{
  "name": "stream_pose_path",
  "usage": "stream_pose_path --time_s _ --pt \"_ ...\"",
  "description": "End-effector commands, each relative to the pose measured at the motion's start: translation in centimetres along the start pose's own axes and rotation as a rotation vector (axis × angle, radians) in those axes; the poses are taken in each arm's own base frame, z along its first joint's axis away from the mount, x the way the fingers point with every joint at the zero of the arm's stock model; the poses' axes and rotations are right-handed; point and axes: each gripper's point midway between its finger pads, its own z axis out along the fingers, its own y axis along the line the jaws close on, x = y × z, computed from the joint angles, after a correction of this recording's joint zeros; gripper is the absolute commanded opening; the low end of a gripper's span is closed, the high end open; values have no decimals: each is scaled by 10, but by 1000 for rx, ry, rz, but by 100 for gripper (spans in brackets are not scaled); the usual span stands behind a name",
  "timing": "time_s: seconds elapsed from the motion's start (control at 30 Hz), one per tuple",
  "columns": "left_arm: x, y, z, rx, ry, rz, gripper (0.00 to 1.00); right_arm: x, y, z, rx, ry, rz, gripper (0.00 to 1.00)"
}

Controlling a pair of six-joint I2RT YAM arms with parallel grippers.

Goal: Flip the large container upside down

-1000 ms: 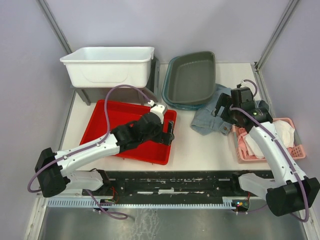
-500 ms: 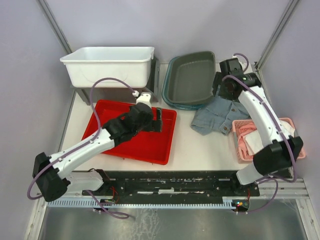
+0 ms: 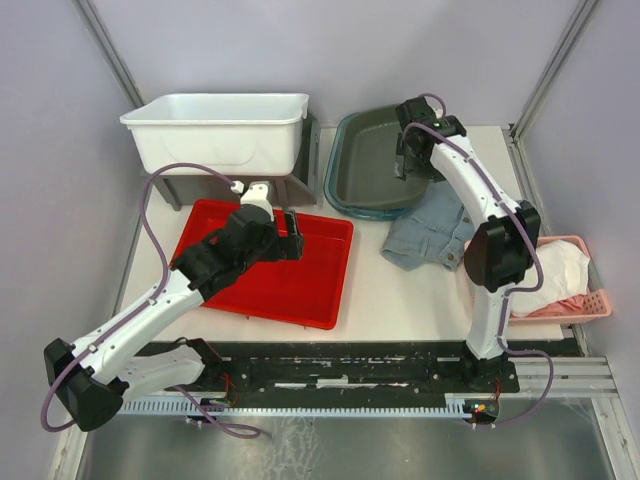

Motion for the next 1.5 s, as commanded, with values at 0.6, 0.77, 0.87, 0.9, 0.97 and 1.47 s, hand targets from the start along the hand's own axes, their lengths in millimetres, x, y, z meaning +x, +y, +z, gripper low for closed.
stream_pose_path --time_s 0.6,0.77,0.87,0.9,0.97,1.47 --pt "-10 -40 -1 166 38 11 99 -34 2 -65 -177 -112 10 2" --pt "-19 -51 -4 207 25 -2 99 -42 -28 -106 -211 -191 84 1" --pt "-23 -58 -7 234 23 -8 99 -32 -45 -118 -236 -193 122 1" --pt "-25 -60 -8 244 22 -10 99 -28 -48 -120 -254 -190 134 1" --pt "-30 -65 -12 265 16 -18 99 -18 -51 -125 -304 -188 139 1" --pt "-103 -98 -43 331 -45 -144 99 58 -16 -189 -782 -142 -8 2"
